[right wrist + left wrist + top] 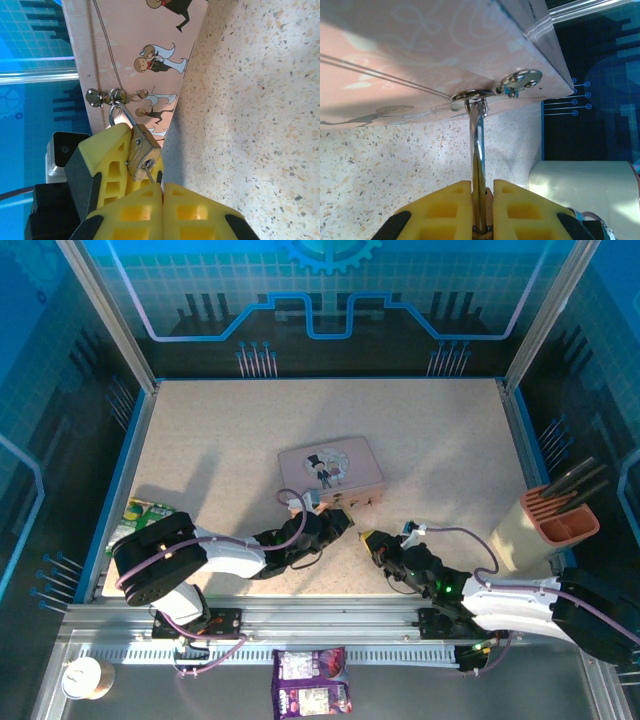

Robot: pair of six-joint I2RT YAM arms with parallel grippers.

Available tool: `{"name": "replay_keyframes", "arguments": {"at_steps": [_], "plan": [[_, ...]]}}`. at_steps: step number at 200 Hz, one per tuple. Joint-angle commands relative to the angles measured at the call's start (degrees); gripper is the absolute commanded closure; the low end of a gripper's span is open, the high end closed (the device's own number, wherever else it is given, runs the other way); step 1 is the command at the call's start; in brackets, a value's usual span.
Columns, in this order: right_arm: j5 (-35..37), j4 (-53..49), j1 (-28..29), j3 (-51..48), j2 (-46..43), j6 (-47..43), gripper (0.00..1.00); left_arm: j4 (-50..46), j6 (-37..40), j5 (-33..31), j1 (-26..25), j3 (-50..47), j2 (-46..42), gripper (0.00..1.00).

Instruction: Unlock the padlock with the key

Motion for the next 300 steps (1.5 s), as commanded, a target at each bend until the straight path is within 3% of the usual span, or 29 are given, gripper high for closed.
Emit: {"name": "replay_keyframes", "arguments": {"at_steps": [1, 160, 232, 300], "plan": [[1.50, 2.54, 1.03, 0.83, 1.10, 0.45, 1.00, 7.73, -0.76, 0.28, -0.75, 2.88, -0.62, 1.00], [2.21, 5.79, 1.17, 1.61, 3.38, 1.42, 1.00, 9.35, -1.64, 0.04, -2.88, 3.71, 0.69, 1.00], [1.88, 16.65, 1.29, 1.19, 11.33, 1.79, 1.00, 10.04, -1.64, 0.59, -3.26, 4.70, 1.29, 1.00], [-0.86, 13.46, -2.74, -0.01, 7.03, 2.98, 1.00, 9.91, -1.57, 1.38, -3.87, 3.79, 0.64, 1.00]]}}
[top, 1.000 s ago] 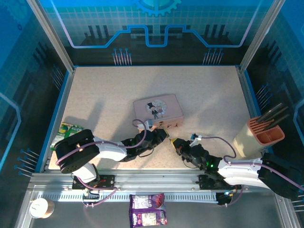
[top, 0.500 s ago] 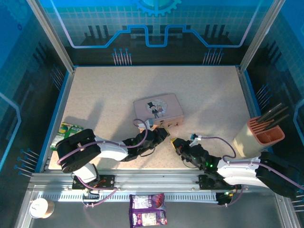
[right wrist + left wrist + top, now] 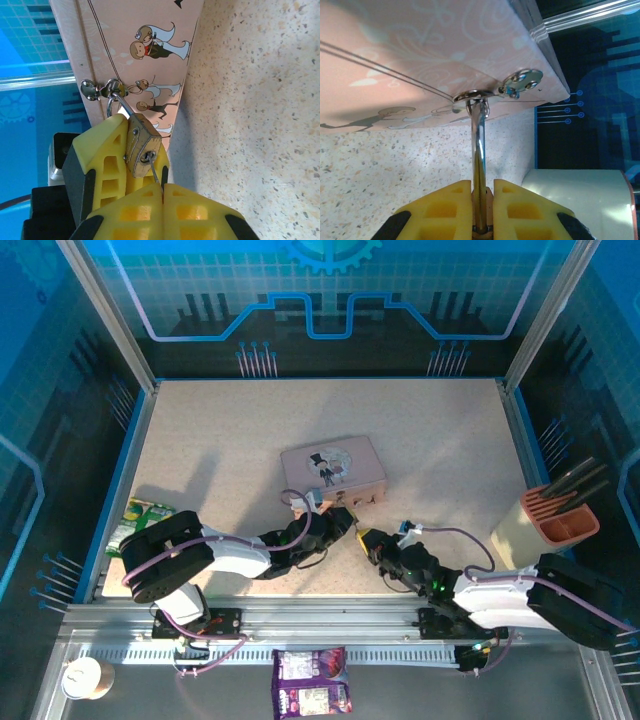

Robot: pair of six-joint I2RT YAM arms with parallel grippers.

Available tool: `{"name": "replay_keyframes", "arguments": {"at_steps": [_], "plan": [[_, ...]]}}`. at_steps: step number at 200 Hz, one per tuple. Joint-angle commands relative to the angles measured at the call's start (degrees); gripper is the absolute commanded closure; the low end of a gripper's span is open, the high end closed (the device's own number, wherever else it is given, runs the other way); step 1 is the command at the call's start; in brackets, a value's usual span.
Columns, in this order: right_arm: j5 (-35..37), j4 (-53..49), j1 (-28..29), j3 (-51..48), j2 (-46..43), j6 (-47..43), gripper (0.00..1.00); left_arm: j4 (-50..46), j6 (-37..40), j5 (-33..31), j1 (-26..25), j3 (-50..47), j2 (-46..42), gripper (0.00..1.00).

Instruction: Unlock the padlock with the key

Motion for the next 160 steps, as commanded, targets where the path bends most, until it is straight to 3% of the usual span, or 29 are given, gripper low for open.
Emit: {"name": "replay_keyframes", "arguments": {"at_steps": [1, 108, 160], "plan": [[-0.55, 2.20, -2.42, 0.00, -1.41, 0.80, 1.00, 7.85, -0.16, 4.21, -2.43, 2.18, -1.45, 1.00], [-8.34, -3.75, -11.05, -0.63, -7.99, 1.66, 1.00, 7.31, 0.91, 6.90, -3.60, 3.03, -3.85, 1.00], [-10.73, -0.69, -10.39, 1.00, -4.91, 1.03, 1.00, 6.55, 1.96, 6.18, -3.69, 4.33, -3.73, 1.00]]}}
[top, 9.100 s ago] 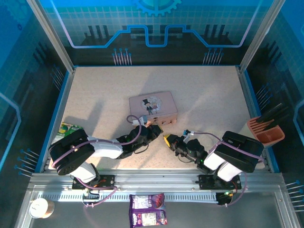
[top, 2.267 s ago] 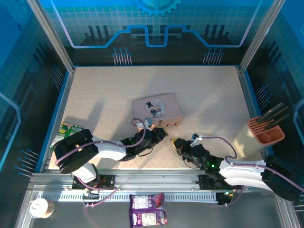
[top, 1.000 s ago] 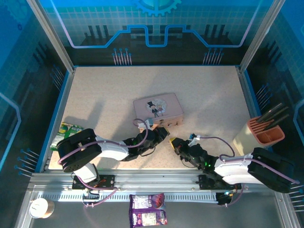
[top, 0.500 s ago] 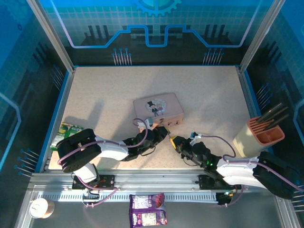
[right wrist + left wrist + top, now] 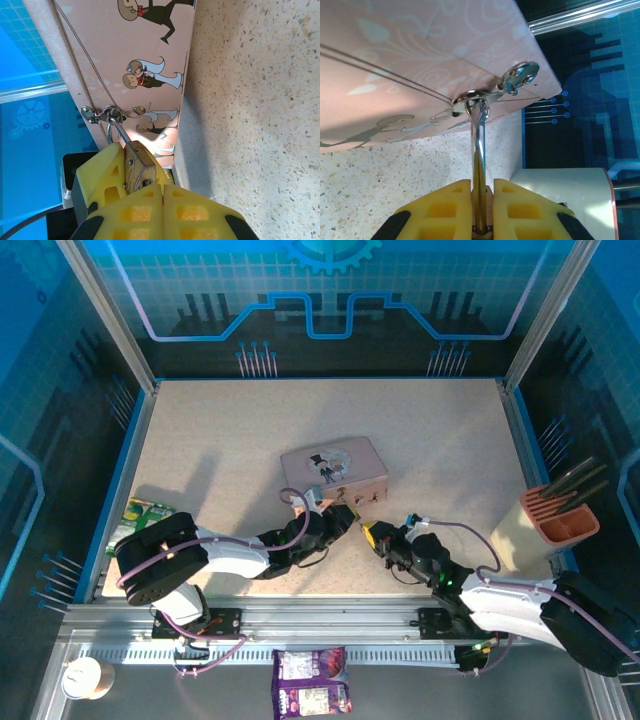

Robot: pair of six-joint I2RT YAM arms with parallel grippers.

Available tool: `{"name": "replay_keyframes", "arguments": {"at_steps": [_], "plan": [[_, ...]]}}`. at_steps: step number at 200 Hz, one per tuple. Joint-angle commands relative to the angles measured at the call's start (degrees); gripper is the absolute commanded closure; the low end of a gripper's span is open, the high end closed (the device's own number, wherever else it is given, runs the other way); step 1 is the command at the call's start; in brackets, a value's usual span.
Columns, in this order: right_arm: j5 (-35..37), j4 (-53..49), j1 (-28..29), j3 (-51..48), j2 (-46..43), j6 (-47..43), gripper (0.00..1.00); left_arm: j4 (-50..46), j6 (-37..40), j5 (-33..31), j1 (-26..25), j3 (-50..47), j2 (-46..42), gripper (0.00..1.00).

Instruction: Unlock the padlock with the key

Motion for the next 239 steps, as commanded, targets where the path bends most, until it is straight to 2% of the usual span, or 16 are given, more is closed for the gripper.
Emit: {"name": "replay_keyframes", "arguments": {"at_steps": [1, 39, 86, 126, 146, 164, 176, 194, 210, 225, 239], "plan": [[0.66, 4.29, -0.38, 1.15, 1.65, -0.02, 1.00, 6.28, 1.80, 6.37, -3.28, 3.91, -2.09, 1.00], [1.55, 8.03, 0.75, 1.18, 4.30, -0.38, 1.00, 5.29, 2.50, 6.25, -3.31, 4.84, -1.70, 1.00], [1.65, 7.20, 1.02, 2.04, 3.85, -1.19, 1.00, 5.01, 1.76, 6.41, -3.40, 4.66, -0.50, 1.00], [0.67, 6.50, 0.80, 2.90, 3.74, -3.26, 1.00, -0.05, 2.04, 5.24, -3.33, 5.45, -1.08, 1.00], [-4.12, 1.37, -2.36, 3.28, 1.79, -6.58, 0.73, -6.33, 1.74, 3.10, -2.86, 5.50, -2.58, 1.00], [-10.46, -12.96, -6.53, 5.70, -3.14, -13.83, 0.55, -13.41, 1.87, 1.43, -1.55, 5.69, -4.52, 1.00], [-12.79, -22.45, -8.11, 7.89, -7.05, -20.91, 0.49, -16.63, 2.18, 0.87, -0.26, 5.79, -5.53, 1.00], [-14.88, -37.02, -9.96, 12.68, -11.61, -33.75, 0.47, -19.86, 2.31, 0.54, 1.86, 5.80, -6.68, 1.00], [-15.34, -47.72, -10.21, 18.08, -12.05, -48.02, 0.48, -21.14, 2.01, 0.97, 3.78, 5.60, -7.24, 1.00], [-15.48, -51.80, -8.92, 21.39, -10.57, -60.58, 0.49, -21.93, 2.02, 1.78, 5.41, 5.52, -7.74, 1.00], [-11.69, -53.35, -4.90, 23.35, -9.57, -71.77, 0.51, -23.71, 2.04, 2.34, 6.62, 5.80, -8.53, 1.00]]}}
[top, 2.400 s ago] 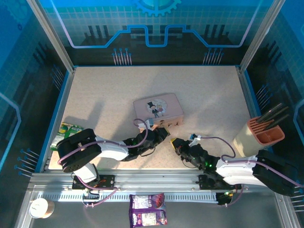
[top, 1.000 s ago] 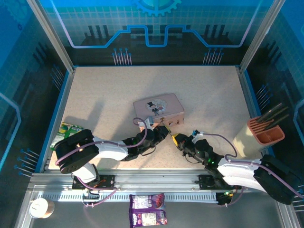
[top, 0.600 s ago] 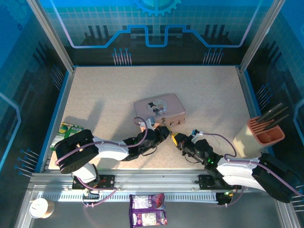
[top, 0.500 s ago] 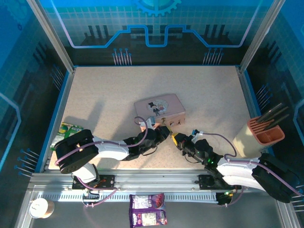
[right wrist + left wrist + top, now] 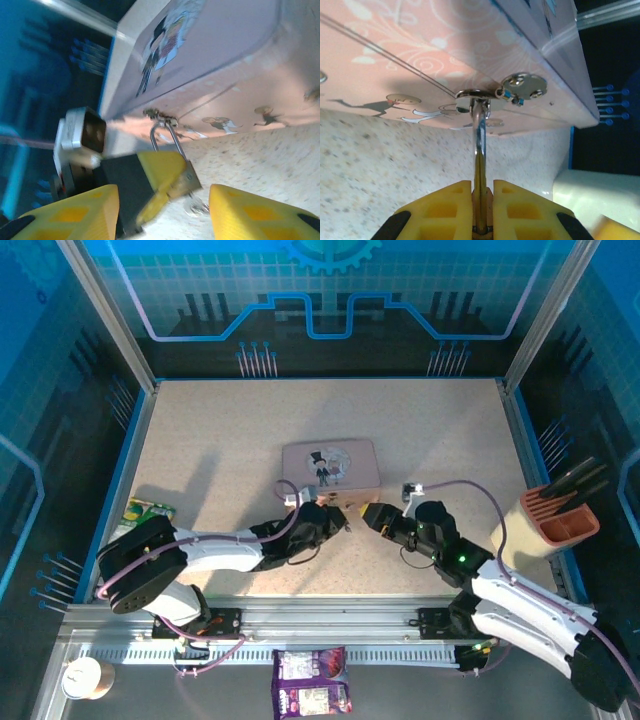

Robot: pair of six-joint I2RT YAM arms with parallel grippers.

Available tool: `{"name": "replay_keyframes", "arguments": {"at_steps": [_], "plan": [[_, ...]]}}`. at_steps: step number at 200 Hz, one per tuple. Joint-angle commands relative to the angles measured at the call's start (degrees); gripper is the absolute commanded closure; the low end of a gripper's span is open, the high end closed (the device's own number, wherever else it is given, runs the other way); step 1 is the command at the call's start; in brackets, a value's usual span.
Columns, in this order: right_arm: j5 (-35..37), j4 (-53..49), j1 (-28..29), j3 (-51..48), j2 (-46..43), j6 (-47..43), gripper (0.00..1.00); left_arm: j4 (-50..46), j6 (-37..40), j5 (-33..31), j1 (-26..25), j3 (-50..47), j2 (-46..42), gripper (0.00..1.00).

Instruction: Unlock the padlock with the key

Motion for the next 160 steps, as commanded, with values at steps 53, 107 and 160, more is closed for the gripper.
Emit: {"name": "replay_keyframes", "arguments": {"at_steps": [53, 107, 160], "plan": [[19.67, 2.49, 21.37, 0.66, 6.12, -57.26, 0.50, -3.91, 1.57, 1.88, 3.92, 1.98, -5.36, 1.00], [22.84, 17.25, 22.91, -1.26, 16.52, -61.21, 0.58, -2.67, 0.41, 5.22, 3.85, 1.27, -4.85, 1.00], [23.87, 26.32, 23.63, -1.79, 25.02, -61.71, 0.72, -0.99, -0.02, 6.76, 3.85, 0.84, -4.50, 1.00]]}}
